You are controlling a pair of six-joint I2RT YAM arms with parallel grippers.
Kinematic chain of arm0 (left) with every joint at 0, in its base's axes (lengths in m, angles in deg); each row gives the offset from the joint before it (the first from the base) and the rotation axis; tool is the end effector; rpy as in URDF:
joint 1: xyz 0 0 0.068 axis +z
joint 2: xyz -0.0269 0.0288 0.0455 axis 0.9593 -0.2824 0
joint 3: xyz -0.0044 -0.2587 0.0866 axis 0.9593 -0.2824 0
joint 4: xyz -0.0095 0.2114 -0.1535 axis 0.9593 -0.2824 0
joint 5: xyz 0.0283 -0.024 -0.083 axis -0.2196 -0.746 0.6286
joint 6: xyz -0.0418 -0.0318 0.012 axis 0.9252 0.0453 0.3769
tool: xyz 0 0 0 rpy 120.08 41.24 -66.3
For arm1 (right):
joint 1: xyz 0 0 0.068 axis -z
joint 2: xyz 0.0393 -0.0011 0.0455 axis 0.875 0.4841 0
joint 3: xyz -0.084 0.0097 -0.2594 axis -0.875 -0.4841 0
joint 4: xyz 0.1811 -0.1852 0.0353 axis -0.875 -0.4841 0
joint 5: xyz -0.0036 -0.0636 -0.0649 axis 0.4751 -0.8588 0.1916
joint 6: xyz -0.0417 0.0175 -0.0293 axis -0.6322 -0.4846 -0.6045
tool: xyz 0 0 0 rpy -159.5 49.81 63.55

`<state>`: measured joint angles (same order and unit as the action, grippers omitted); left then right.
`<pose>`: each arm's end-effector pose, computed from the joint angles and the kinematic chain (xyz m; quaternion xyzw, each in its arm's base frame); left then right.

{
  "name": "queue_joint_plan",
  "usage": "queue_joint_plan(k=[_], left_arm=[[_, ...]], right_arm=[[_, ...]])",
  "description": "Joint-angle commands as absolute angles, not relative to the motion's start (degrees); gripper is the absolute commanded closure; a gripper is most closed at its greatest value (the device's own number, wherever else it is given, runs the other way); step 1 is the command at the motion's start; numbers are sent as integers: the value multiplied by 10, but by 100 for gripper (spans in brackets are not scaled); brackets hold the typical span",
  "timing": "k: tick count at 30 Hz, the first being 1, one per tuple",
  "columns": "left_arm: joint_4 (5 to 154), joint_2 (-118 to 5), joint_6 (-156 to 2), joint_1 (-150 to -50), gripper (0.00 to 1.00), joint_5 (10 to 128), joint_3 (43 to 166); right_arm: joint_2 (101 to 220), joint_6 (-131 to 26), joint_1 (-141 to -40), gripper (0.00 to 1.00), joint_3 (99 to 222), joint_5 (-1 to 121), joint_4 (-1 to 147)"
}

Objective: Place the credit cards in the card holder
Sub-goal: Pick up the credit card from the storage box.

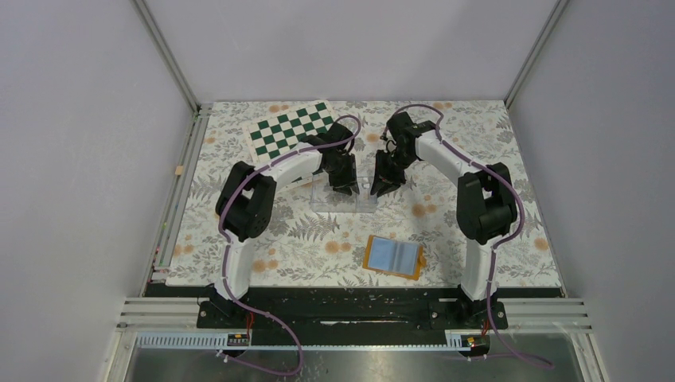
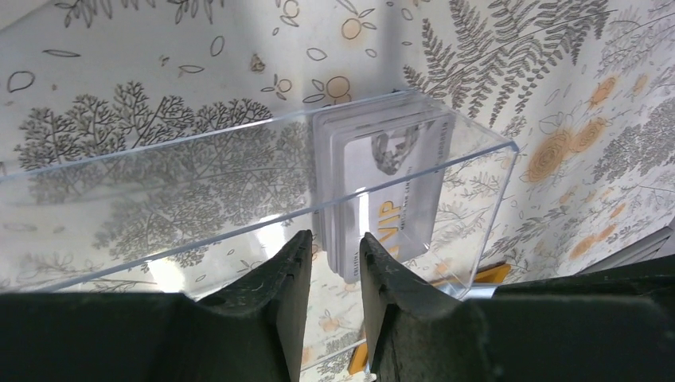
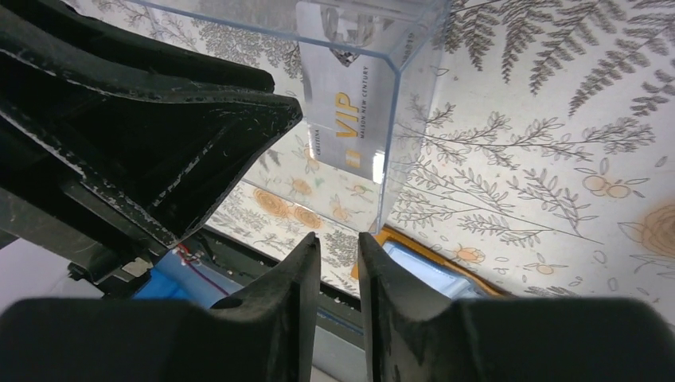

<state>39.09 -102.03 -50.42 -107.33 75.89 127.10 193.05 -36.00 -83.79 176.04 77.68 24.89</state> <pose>0.3685 -0.2571 0.1871 -0.0052 0.9681 -0.2289 0.1019 0.3722 0.1727 0.2155 -0.0293 0.9619 0.2647 0.0611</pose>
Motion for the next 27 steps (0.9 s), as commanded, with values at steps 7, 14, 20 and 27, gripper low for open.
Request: queue_joint_plan(k=[7, 14, 20, 27], left_arm=[[429, -1014, -492, -1076, 75, 786, 1268], [429, -1026, -492, -1080, 81, 786, 1268], [429, -1031, -491, -1081, 82, 787, 1268], [429, -1040, -489, -1084, 84, 793, 1276]], right_arm=[[1905, -370, -829, 68, 1764, 736, 234], [1943, -373, -829, 84, 1766, 751, 234], [1954, -376, -830, 87, 1761, 754, 234], [1961, -379, -831, 90, 1759, 758, 235]])
